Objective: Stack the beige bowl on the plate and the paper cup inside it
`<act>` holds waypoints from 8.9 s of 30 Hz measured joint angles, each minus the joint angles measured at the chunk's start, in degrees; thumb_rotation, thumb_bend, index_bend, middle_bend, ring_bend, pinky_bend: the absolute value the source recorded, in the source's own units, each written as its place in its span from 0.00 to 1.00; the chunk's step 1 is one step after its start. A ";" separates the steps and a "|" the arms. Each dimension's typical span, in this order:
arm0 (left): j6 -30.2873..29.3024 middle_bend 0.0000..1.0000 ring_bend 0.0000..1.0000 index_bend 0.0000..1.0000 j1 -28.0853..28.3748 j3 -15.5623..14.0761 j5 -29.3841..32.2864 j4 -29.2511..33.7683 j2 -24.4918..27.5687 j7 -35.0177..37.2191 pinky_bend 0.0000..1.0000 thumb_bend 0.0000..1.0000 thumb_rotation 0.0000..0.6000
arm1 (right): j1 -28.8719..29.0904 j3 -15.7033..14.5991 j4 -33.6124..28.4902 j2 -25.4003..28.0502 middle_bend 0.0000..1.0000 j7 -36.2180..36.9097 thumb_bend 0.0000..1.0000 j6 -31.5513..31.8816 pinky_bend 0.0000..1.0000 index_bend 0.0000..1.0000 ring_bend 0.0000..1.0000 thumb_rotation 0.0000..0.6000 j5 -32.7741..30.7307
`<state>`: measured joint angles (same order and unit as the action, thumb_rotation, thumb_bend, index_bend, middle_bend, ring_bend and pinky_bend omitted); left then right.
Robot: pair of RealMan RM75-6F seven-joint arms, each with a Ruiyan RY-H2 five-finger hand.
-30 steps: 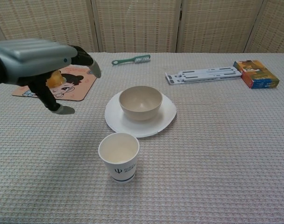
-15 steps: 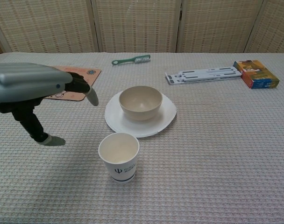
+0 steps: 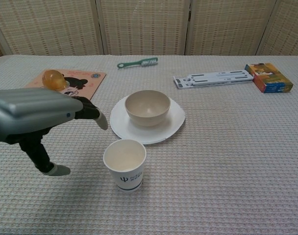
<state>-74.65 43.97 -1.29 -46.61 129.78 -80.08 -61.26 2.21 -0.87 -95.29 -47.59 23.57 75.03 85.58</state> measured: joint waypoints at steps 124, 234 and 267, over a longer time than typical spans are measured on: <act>-4.96 0.16 0.00 0.46 18.63 0.78 16.03 -4.04 -9.54 -3.75 0.16 0.25 1.00 | 0.77 -1.85 0.95 0.10 0.00 1.90 0.23 1.66 0.00 0.00 0.00 1.00 2.91; 46.23 0.19 0.00 0.56 38.26 2.94 24.21 -53.31 -3.26 42.86 0.16 0.25 1.00 | 3.66 3.12 4.75 -1.44 0.00 2.34 0.23 -10.15 0.00 0.00 0.00 1.00 -9.00; 42.75 0.19 0.00 0.33 38.97 3.58 21.53 -54.20 -5.49 45.29 0.16 0.25 1.00 | 3.44 3.03 5.23 -1.36 0.00 3.49 0.23 -9.36 0.00 0.00 0.00 1.00 -8.04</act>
<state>-31.91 82.95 2.29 -25.08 75.58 -85.57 -15.98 5.65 2.16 -90.06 -48.95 27.06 65.67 77.54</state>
